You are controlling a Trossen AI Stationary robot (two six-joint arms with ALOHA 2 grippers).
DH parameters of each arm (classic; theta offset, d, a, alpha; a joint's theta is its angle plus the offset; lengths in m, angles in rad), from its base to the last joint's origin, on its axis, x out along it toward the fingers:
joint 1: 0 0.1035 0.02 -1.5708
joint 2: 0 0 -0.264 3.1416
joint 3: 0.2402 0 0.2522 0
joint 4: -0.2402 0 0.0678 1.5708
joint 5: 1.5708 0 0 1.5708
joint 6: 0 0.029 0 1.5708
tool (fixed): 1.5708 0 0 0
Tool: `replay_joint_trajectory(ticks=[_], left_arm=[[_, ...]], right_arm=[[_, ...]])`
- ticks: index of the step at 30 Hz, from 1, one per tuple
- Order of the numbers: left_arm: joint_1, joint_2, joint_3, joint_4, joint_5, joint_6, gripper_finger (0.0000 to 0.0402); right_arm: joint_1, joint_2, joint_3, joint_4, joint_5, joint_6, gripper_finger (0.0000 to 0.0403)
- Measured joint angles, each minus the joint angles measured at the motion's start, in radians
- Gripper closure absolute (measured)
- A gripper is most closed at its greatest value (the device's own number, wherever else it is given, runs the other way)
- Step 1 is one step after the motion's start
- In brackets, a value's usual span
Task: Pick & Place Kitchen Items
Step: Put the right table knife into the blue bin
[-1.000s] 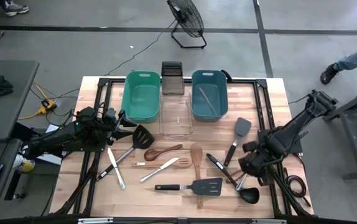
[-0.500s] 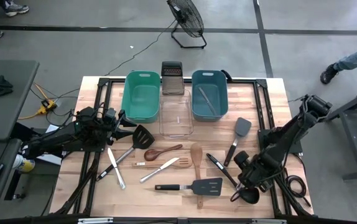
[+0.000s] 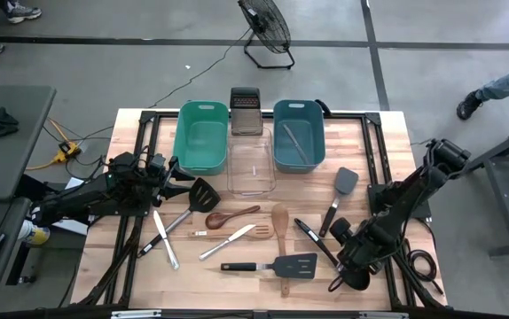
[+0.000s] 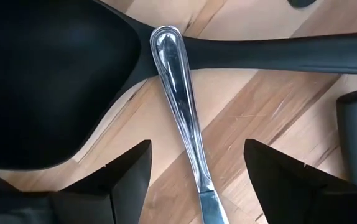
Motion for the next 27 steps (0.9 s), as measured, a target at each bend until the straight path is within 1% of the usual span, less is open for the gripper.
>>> replay_joint_trajectory(ticks=[7,15,19,27], left_arm=[[0.0,0.0,0.0,0.0,0.0,0.0,0.0178],[0.0,0.0,0.0,0.0,0.0,0.0,0.0178],[0.0,0.0,0.0,0.0,0.0,0.0,0.0178],[0.0,0.0,0.0,0.0,0.0,0.0,0.0178]], right_arm=[[0.0,0.046,0.0,0.033,-0.004,-0.033,0.0155],[0.0,0.103,0.0,0.069,0.0,-0.03,0.0156],[0.0,0.112,0.0,0.085,0.011,-0.046,0.0156],[0.0,0.112,-0.014,0.097,0.001,-0.063,0.0156]])
